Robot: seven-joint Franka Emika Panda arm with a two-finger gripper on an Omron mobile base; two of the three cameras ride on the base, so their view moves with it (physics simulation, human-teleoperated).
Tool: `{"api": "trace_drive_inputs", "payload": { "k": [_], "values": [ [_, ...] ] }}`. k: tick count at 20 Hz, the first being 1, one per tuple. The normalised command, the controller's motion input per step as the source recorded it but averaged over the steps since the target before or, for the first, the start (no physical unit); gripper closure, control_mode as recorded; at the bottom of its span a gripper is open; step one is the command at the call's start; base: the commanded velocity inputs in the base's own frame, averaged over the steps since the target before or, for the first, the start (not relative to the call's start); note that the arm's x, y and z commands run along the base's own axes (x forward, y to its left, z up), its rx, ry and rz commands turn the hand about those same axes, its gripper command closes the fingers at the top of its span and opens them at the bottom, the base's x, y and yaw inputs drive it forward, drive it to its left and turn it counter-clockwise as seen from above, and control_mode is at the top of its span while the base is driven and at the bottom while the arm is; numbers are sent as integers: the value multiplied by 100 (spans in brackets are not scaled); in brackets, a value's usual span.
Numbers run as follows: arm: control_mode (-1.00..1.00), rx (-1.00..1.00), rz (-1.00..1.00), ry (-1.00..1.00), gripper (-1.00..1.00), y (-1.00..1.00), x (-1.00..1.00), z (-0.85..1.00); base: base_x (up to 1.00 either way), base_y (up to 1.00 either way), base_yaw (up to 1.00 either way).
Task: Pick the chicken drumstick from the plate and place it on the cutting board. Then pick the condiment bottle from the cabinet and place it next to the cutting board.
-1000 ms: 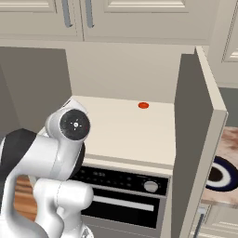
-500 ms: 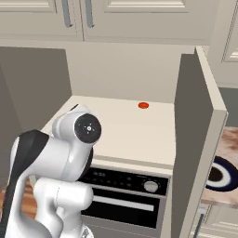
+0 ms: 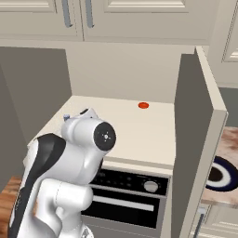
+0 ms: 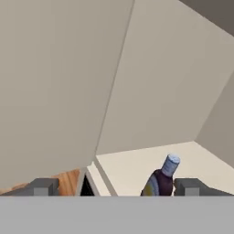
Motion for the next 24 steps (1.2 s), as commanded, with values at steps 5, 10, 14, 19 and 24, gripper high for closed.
{"api": "trace_drive_inputs", "payload": {
  "k": [5, 10, 14, 19, 24],
  "values": [
    [-100, 18, 0, -6, -100, 6, 0, -8, 0, 0, 0],
    [-100, 19, 0, -7, -100, 16, 0, -7, 0, 0, 0],
    [-100, 19, 0, -7, -100, 29, 0, -6, 0, 0, 0],
    [-100, 19, 2, -7, -100, 34, 0, -12, 0, 0, 0],
    [-100, 16, 2, -9, -100, 28, 4, -19, 0, 0, 0]
  ]
}}
